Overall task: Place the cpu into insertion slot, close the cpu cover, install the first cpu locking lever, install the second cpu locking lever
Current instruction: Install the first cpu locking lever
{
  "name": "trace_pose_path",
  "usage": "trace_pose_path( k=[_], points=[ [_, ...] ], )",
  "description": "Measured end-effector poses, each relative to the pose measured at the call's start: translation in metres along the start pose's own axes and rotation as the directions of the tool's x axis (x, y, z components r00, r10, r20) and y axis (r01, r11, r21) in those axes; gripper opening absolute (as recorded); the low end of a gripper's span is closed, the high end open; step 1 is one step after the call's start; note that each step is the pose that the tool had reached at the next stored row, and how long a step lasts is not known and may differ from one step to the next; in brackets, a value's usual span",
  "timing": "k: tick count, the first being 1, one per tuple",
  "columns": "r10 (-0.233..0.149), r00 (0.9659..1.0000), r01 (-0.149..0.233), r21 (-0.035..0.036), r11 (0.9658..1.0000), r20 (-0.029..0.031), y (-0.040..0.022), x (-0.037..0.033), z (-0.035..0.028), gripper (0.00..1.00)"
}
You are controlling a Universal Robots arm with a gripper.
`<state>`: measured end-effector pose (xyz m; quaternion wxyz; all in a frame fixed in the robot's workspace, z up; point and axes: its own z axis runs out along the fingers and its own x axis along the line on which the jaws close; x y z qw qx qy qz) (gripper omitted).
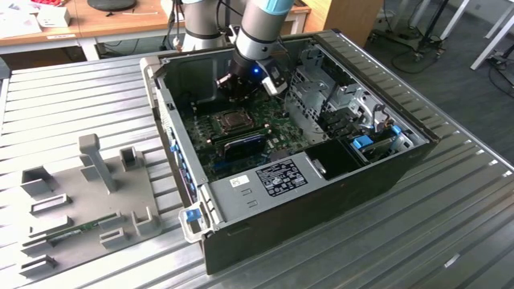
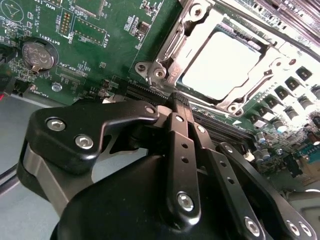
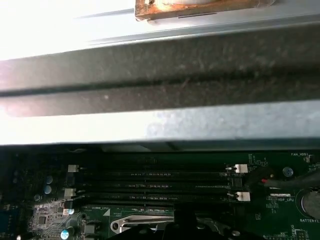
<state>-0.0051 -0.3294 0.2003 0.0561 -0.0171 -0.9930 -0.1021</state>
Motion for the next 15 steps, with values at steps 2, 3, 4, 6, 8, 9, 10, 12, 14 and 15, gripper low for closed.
trace_pose_path(
  k=[2, 3, 4, 6, 8, 9, 10, 12, 14, 15],
  points=[
    [0.000, 1.0000, 0.000, -0.0002, 1.0000, -0.0001, 0.0006, 0.0004, -0.0030, 0.10],
    [0.000, 1.0000, 0.000, -0.0003, 1.0000, -0.0001, 0.0009, 0.0006, -0.0047, 0.10],
    [0.000, 1.0000, 0.000, -0.0004, 1.0000, 0.0000, 0.0013, 0.0007, -0.0062, 0.10],
    [0.000, 1.0000, 0.000, -0.0004, 1.0000, 0.0000, 0.0017, 0.0010, -0.0082, 0.10],
    [0.000, 1.0000, 0.000, -0.0004, 1.0000, -0.0001, 0.0020, 0.0012, -0.0098, 0.10],
    [0.000, 1.0000, 0.000, -0.0005, 1.0000, -0.0001, 0.0021, 0.0012, -0.0102, 0.10],
    [0.000, 1.0000, 0.000, -0.0006, 1.0000, 0.0000, 0.0021, 0.0012, -0.0102, 0.10],
    [0.000, 1.0000, 0.000, -0.0006, 1.0000, 0.0000, 0.0021, 0.0012, -0.0102, 0.10],
    [0.000, 1.0000, 0.000, -0.0003, 1.0000, -0.0001, 0.0021, 0.0012, -0.0102, 0.10],
    [0.000, 1.0000, 0.000, -0.0002, 1.0000, -0.0001, 0.0021, 0.0012, -0.0103, 0.10]
  ],
)
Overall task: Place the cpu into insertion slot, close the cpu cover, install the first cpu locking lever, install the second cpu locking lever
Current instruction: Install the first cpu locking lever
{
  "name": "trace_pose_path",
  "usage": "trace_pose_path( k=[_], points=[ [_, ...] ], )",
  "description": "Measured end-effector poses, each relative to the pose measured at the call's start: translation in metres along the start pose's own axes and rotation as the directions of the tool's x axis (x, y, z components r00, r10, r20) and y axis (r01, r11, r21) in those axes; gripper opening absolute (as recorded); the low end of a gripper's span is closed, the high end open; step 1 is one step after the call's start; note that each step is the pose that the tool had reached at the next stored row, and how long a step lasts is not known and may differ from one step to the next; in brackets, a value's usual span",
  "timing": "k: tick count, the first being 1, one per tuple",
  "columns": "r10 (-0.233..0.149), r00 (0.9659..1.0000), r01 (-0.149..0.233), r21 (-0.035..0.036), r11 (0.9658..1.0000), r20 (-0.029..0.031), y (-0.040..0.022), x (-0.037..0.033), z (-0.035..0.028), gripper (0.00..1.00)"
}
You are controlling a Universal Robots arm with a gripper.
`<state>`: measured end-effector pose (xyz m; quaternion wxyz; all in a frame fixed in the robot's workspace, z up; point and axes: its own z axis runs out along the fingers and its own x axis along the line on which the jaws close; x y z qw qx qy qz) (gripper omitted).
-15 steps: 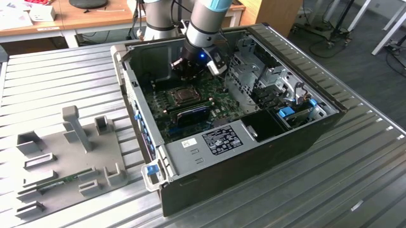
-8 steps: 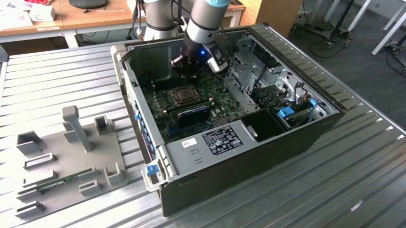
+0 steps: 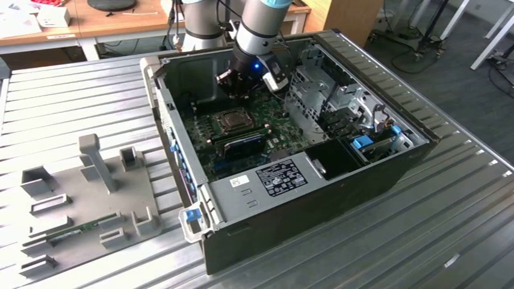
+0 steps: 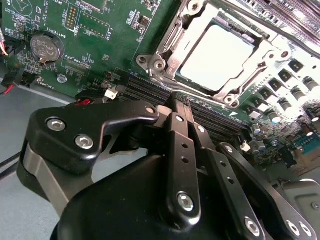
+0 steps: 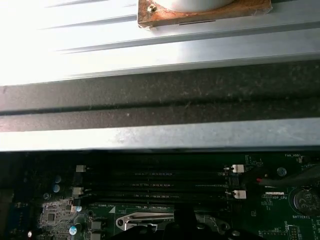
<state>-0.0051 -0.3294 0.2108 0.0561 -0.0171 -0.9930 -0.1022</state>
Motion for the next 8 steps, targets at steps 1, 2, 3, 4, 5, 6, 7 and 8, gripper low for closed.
trace_pose_path(
  k=[1, 2, 3, 4, 5, 6, 7, 8],
  points=[
    [0.000, 1.0000, 0.000, 0.0001, 1.0000, 0.0004, 0.0000, 0.0000, 0.0000, 0.10],
    [-0.001, 1.0000, 0.001, 0.0000, 1.0000, 0.0027, 0.0000, 0.0000, 0.0000, 0.10],
    [-0.001, 1.0000, 0.001, 0.0000, 1.0000, 0.0068, 0.0000, 0.0000, 0.0000, 0.10],
    [-0.002, 0.9999, 0.002, -0.0001, 1.0000, 0.0106, 0.0000, 0.0000, 0.0000, 0.10],
    [-0.003, 0.9999, 0.003, 0.0000, 1.0000, 0.0136, 0.0000, 0.0000, -0.0001, 0.10],
    [-0.003, 0.9999, 0.003, 0.0013, 1.0000, 0.0152, 0.0001, 0.0000, -0.0004, 0.10],
    [-0.003, 0.9999, 0.003, 0.0054, 1.0000, 0.0156, 0.0003, 0.0001, -0.0013, 0.10],
    [-0.002, 0.9999, 0.002, 0.0127, 0.9999, 0.0160, 0.0005, 0.0003, -0.0021, 0.10]
  ],
)
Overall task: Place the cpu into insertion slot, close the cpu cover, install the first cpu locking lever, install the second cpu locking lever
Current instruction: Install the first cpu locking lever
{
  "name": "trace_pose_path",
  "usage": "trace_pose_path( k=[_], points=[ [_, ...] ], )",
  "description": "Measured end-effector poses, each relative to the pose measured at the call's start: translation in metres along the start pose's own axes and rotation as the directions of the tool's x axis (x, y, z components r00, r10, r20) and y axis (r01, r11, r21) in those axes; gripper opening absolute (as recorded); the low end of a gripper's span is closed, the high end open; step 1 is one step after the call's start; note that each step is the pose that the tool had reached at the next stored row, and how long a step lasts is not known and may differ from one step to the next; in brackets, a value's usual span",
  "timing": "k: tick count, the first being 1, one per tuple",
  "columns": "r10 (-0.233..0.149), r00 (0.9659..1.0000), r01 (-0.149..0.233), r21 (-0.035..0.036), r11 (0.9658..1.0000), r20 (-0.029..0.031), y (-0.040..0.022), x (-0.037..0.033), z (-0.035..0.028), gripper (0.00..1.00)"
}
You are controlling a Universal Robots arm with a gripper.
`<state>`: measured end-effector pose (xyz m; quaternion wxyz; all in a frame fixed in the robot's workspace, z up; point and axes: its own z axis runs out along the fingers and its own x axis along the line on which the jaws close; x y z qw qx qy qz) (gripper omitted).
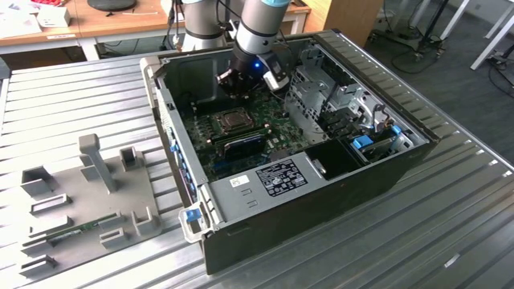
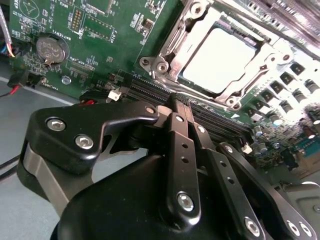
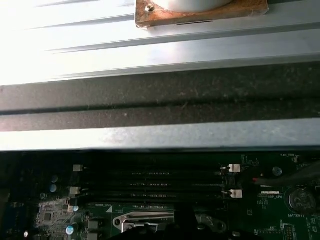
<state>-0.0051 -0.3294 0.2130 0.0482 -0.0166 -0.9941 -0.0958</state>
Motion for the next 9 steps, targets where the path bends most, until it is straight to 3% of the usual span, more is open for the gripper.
trace_pose_path(
  k=[3, 4, 5, 9],
  points=[
    [0.003, 1.0000, -0.003, 0.0306, 0.9995, 0.0012, 0.0004, 0.0002, -0.0022, 0.10],
    [0.003, 1.0000, -0.004, 0.0380, 0.9993, 0.0016, 0.0004, 0.0003, -0.0022, 0.10],
    [0.004, 1.0000, -0.004, 0.0414, 0.9991, 0.0020, 0.0004, 0.0002, -0.0022, 0.10],
    [0.002, 1.0000, -0.003, 0.0417, 0.9991, 0.0095, 0.0004, 0.0004, -0.0022, 0.10]
  ],
)
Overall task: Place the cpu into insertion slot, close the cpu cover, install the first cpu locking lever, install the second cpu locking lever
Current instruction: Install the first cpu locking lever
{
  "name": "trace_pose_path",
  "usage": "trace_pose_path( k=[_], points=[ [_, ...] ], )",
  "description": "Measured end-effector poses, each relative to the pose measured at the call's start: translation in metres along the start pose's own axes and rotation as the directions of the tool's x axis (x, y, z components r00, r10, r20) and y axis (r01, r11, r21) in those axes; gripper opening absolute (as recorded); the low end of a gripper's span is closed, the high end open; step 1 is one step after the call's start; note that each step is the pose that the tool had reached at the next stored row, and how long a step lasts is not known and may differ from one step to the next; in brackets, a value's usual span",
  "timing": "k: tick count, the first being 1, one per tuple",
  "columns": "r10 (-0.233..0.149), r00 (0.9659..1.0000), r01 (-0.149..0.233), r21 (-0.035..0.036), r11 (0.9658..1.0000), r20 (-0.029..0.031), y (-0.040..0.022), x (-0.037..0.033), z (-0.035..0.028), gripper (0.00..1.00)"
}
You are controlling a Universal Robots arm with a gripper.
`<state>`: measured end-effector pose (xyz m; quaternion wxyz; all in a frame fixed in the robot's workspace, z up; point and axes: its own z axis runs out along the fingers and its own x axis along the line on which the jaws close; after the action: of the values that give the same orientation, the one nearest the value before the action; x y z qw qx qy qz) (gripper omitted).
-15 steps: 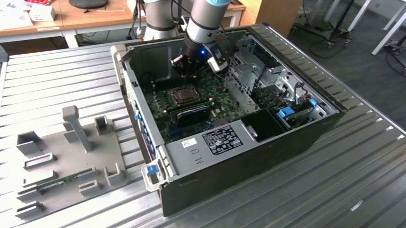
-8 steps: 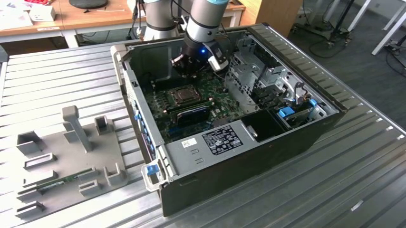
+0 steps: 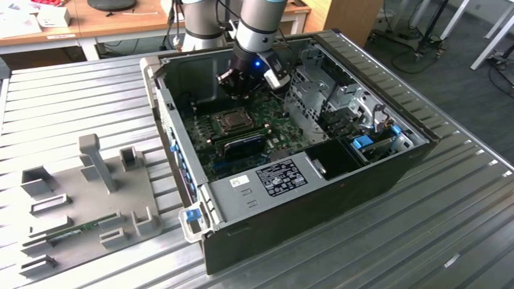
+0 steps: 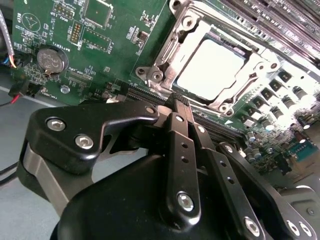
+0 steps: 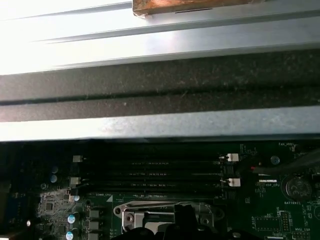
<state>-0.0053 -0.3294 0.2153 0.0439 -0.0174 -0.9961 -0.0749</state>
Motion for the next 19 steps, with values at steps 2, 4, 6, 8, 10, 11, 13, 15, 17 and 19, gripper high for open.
trace_pose_path(
  k=[2, 4, 6, 8, 10, 11, 13, 15, 17, 19],
  points=[
    [-0.002, 0.9999, 0.002, 0.0004, 1.0000, 0.0122, 0.0000, 0.0000, -0.0001, 0.10],
    [-0.005, 0.9994, 0.005, 0.0017, 1.0000, 0.0343, 0.0000, 0.0000, 0.0002, 0.10],
    [-0.007, 0.9989, 0.006, 0.0047, 1.0000, 0.0454, -0.0001, 0.0000, 0.0002, 0.10],
    [-0.007, 0.9988, 0.007, 0.0094, 0.9999, 0.0477, 0.0000, 0.0000, 0.0001, 0.10],
    [-0.007, 0.9988, 0.005, 0.0277, 0.9996, 0.0484, 0.0000, 0.0000, 0.0001, 0.10],
    [-0.006, 0.9988, 0.004, 0.0400, 0.9992, 0.0489, 0.0000, 0.0000, 0.0002, 0.10],
    [-0.006, 0.9988, 0.003, 0.0572, 0.9984, 0.0495, 0.0003, 0.0000, 0.0002, 0.10],
    [-0.006, 0.9987, 0.003, 0.0579, 0.9983, 0.0501, 0.0003, 0.0000, 0.0002, 0.10],
    [-0.006, 0.9985, 0.003, 0.0579, 0.9983, 0.0540, 0.0003, 0.0001, 0.0002, 0.10],
    [-0.008, 0.9978, 0.004, 0.0614, 0.9981, 0.0652, 0.0003, 0.0000, 0.0004, 0.10]
  ],
)
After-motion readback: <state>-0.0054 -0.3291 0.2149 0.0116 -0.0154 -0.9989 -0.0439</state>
